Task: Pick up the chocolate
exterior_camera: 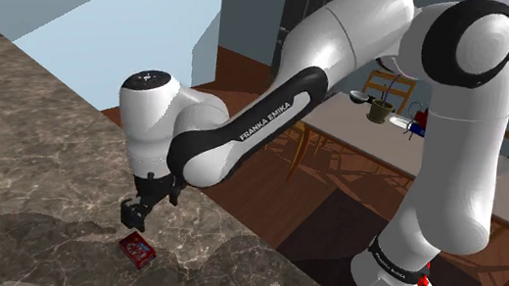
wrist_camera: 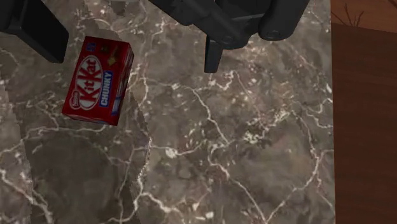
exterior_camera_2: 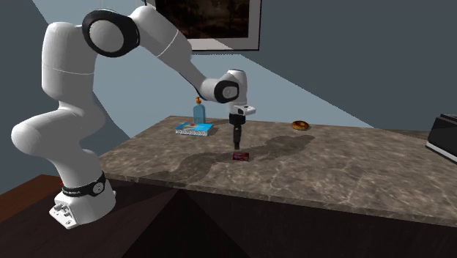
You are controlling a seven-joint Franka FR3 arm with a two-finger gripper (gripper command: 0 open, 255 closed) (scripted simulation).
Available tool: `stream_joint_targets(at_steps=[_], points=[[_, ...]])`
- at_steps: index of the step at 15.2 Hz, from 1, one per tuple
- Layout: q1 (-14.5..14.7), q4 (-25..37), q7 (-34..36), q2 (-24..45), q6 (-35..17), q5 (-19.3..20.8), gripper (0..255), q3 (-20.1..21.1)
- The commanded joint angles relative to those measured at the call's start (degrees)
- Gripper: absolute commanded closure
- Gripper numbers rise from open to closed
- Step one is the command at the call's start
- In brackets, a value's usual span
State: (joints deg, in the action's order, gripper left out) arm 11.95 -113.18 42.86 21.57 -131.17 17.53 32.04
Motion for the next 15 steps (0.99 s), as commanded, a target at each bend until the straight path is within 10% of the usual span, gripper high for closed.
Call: stream_joint_targets(at_steps=[1, 14, 15], points=[[2.2, 3.9, 1.8, 4.7, 0.1, 2.0, 0, -0.9], [7.7, 11.1, 5.4, 16.3, -2.9, 6.6, 0, -4.3], [7.6, 10.9, 5.4, 16.3, -3.0, 6.6, 255, -4.3]])
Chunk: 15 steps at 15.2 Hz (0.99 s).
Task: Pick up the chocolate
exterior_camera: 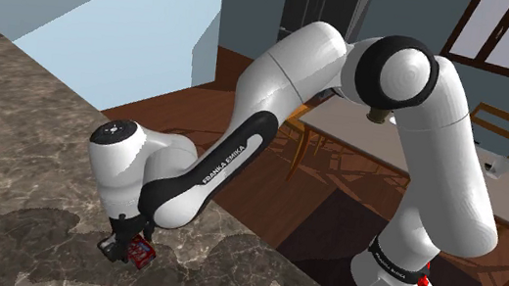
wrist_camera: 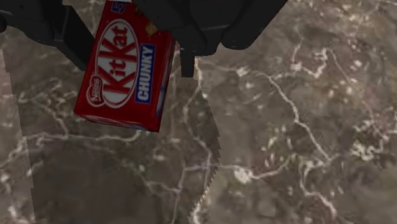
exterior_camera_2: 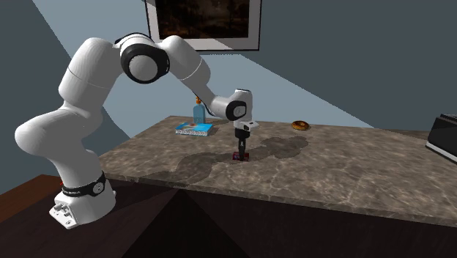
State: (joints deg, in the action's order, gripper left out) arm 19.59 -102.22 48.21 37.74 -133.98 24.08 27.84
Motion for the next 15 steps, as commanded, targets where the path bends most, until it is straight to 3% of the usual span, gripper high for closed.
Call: stream_joint_targets(at_steps=[1, 9, 15], points=[[0.0, -0.1, 0.0, 0.0, -0.1, 0.1, 255, 0.0], [0.1, 0.1, 0.0, 0.2, -0.1, 0.1, 255, -0.1], [-1.0, 0.1, -1.0, -2.9, 2.9, -1.7, 255, 1.4]])
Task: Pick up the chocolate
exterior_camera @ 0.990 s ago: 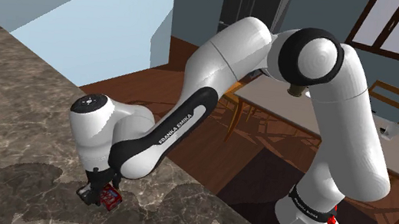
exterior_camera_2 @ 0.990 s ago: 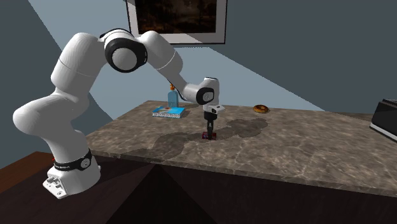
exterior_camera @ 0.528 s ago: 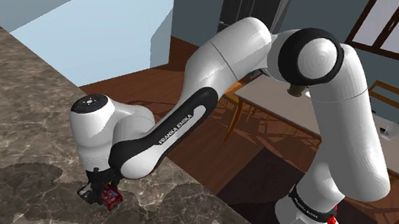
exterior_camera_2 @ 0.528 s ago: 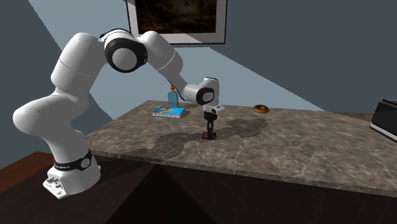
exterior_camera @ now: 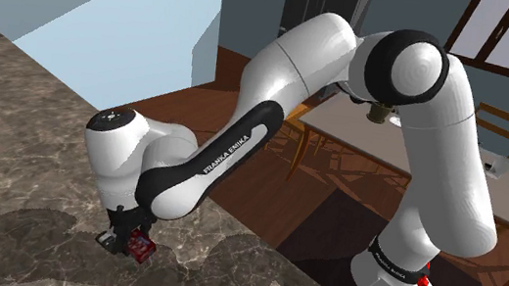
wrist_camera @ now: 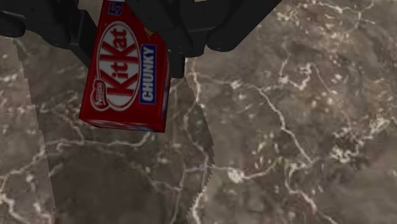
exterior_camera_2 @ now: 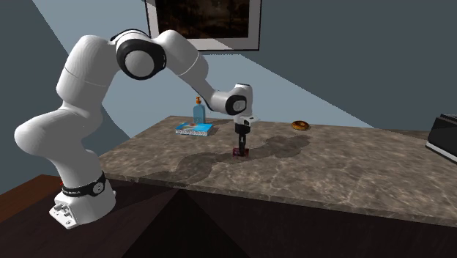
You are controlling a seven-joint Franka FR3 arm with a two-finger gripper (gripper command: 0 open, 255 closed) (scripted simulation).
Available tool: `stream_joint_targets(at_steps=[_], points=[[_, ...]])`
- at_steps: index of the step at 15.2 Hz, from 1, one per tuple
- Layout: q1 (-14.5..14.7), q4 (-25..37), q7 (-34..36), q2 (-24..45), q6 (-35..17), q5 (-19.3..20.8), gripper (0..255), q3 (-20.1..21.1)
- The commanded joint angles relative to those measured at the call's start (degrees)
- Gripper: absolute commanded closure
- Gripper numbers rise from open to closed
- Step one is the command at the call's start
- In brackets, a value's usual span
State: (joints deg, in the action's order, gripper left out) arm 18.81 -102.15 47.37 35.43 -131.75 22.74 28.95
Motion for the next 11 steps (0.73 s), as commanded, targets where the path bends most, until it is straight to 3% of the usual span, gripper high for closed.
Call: stream_joint_targets(at_steps=[1, 11], points=[[-0.3, 0.1, -0.4, -1.1, 1.1, -0.7, 255, 0.5], [-1.5, 0.9, -1.9, -4.9, 5.4, -3.1, 255, 2.3]])
